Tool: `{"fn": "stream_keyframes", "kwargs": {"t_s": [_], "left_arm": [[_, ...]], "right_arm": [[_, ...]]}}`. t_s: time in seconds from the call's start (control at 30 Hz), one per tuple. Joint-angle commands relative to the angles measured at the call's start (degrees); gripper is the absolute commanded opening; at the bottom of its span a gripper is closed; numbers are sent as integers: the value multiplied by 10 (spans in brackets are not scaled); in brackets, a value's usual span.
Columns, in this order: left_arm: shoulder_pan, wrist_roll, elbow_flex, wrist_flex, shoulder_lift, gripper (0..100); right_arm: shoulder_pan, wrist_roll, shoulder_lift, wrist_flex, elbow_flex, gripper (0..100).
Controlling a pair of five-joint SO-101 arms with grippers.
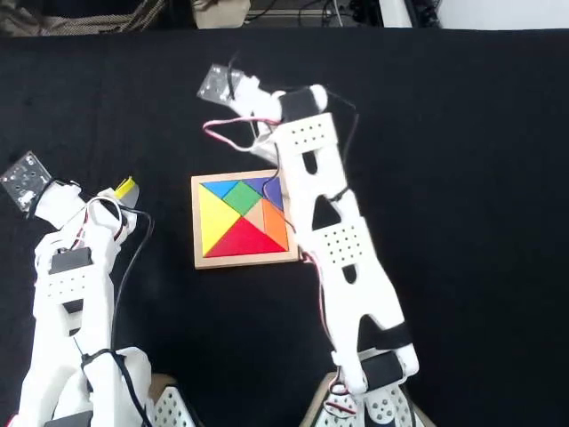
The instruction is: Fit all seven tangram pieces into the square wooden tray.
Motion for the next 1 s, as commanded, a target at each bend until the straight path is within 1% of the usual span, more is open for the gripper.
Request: {"fn": "stream_keyframes", "kwargs": {"t_s": [0.0, 0.23, 0.33, 0.57, 0.6, 0.7, 0.83, 0.97], "left_arm": [[0, 2, -11, -12, -11, 288], [0, 2, -12, -12, -11, 288], [0, 2, -12, -12, -11, 288], [0, 2, -12, -12, -11, 288], [0, 2, -12, -12, -11, 288], [0, 2, -12, -12, -11, 288], [-1, 2, -11, -12, -11, 288], [-1, 2, -10, -12, -11, 288]], "right_arm": [[6, -5, 11, -14, -22, 10], [9, -5, 39, 50, -25, 10], [9, -5, 33, 57, -27, 10], [-4, -12, -47, 57, -22, 10], [-8, -22, -52, 57, -21, 10], [-42, -40, -44, 43, -22, 10], [-90, -42, 5, -12, -22, 10], [-105, -42, 45, -47, -27, 10]]}}
